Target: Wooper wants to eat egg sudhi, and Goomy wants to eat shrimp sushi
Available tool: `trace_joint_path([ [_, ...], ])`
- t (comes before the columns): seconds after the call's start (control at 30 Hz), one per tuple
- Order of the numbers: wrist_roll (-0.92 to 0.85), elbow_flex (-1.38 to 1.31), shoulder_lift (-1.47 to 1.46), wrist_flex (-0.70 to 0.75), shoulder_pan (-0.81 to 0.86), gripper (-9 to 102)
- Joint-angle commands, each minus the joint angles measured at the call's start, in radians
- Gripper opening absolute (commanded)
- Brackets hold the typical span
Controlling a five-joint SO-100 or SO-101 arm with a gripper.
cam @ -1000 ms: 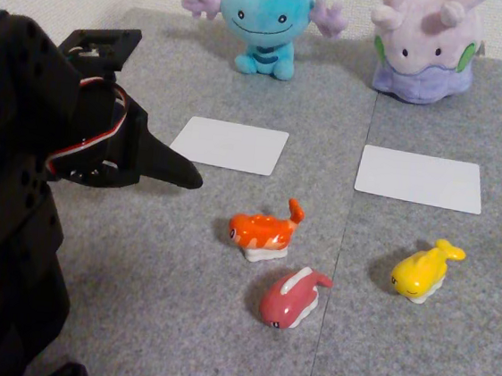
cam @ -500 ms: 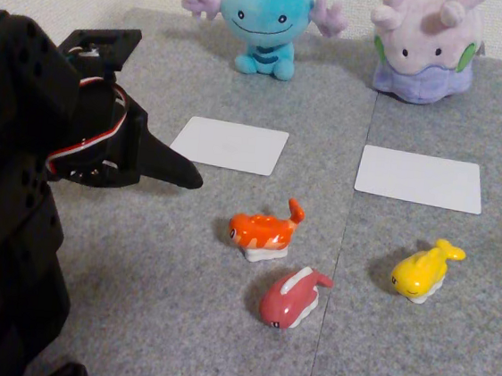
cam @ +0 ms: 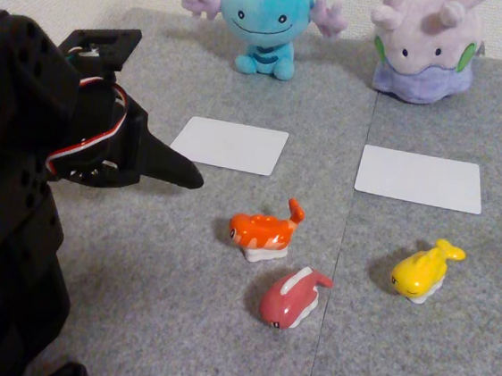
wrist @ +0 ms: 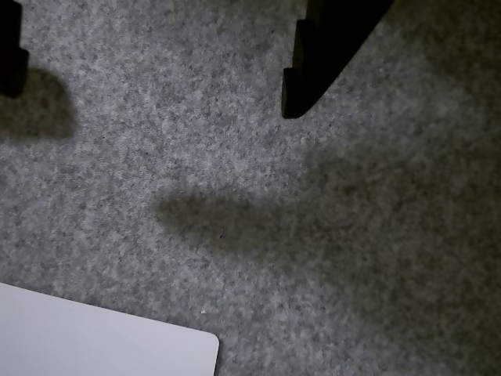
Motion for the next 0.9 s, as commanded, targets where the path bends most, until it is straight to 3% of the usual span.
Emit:
trace_joint_path([
  [0.0,0.005,-0.008,0.009,-0.02,-0.005,38],
  [0.13,-0.014,-0.008,0.008,-0.133,0.025,38],
  [0.37,-0.014,-0.077,-0.002,-0.133,0.052,38],
  [0.7,-0.015,-0.52,-0.038,0.098,0.055,38],
  [0.87,-0.017,-0.71,-0.253,0.153,0.225,38],
])
